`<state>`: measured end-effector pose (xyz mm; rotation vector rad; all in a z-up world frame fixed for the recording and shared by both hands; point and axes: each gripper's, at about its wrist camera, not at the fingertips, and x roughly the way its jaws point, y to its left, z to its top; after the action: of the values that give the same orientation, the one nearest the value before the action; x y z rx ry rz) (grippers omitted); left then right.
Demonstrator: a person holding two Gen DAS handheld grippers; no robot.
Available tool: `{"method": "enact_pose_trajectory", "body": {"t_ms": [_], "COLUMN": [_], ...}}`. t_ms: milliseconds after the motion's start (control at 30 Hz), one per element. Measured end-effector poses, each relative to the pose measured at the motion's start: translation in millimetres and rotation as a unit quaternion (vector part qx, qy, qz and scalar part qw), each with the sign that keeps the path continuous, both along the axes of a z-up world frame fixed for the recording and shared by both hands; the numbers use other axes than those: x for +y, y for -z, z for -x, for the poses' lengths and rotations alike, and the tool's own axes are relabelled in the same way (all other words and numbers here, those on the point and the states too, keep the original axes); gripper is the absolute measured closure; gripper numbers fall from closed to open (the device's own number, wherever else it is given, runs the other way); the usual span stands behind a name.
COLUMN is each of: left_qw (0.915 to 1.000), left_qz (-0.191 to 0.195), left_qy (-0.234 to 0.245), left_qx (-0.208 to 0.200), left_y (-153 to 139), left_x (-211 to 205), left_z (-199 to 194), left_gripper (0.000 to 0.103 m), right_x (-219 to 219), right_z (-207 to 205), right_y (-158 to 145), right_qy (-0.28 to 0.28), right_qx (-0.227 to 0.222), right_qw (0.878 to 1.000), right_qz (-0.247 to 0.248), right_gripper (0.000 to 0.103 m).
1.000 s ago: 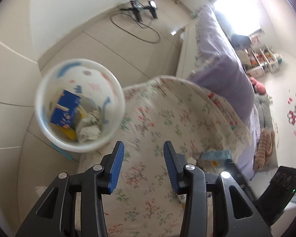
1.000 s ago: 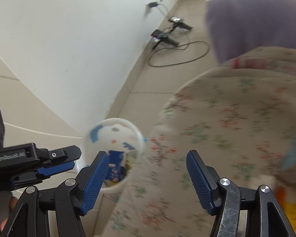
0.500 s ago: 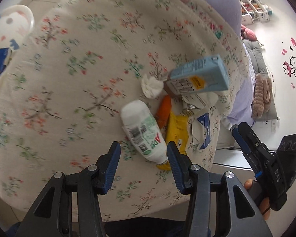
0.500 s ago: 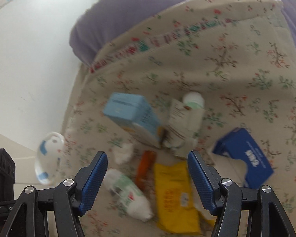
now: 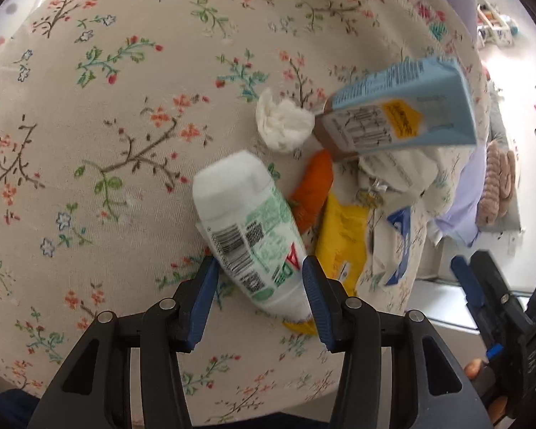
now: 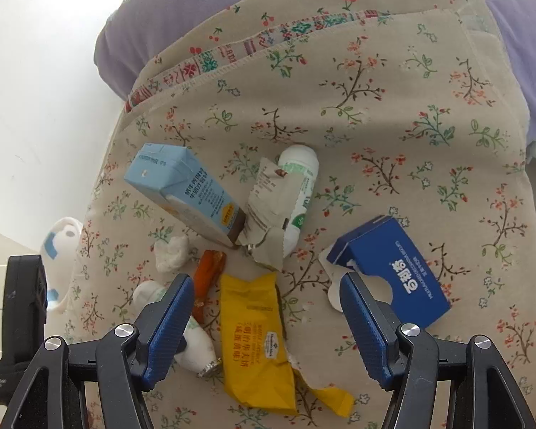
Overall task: Collect trash
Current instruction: 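Move both tools back over the bed and approach the white bottle with the left tool, then grasp the white AD bottle with the left tool while the right tool grasps the yellow wrapper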
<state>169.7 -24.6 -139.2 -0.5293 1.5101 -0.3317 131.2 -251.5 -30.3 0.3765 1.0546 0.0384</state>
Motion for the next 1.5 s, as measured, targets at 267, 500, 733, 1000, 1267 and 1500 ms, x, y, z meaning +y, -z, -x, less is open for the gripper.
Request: {"method": "enact_pose_trajectory", "body": {"t_ms": [267,500,733,1000,1267,1500], "left_qw": [0.9991,0.9987,0.9992,0.9995,0.9938,0.9960], "left_qz": [-0.027,-0.026,-0.014,0.002,-0.057,-0.037], "left_qy": [0.002,0.020,0.003,-0.006,0.034,0.024], "left_qx": [-0.032,-0.039,-0.037,-0.030,-0.089,-0.078], "left_y": [-6,-9,-7,-1,-10,-7], "left_x": [-2,-6,-9,-13,-41,-25], "left_z": [-9,-8,-8,-12,-5,-7], "left_gripper": [0.054,0.071,0.071,0.049,0.055,0.103], "right_x": [-5,-3,0,0,2,11], "right_z": [-5,-6,-8,-11,-14,-16], "right_y": [4,5,8,26,51,69], "right_qy": [0.008,0.007,0.004,0.006,0.003,-0.013], "right_qx": [0.007,0.006,0.011,0.045,0.083,0.113], "right_qw": [1.000,1.000,1.000,0.999,0.995,0.992], "right_qz": [-0.017,-0.019,-0.023,-0.022,-0.048,-0.054], "right_gripper": [0.031,0.031,0.031,0.031,0.033,0.040]}}
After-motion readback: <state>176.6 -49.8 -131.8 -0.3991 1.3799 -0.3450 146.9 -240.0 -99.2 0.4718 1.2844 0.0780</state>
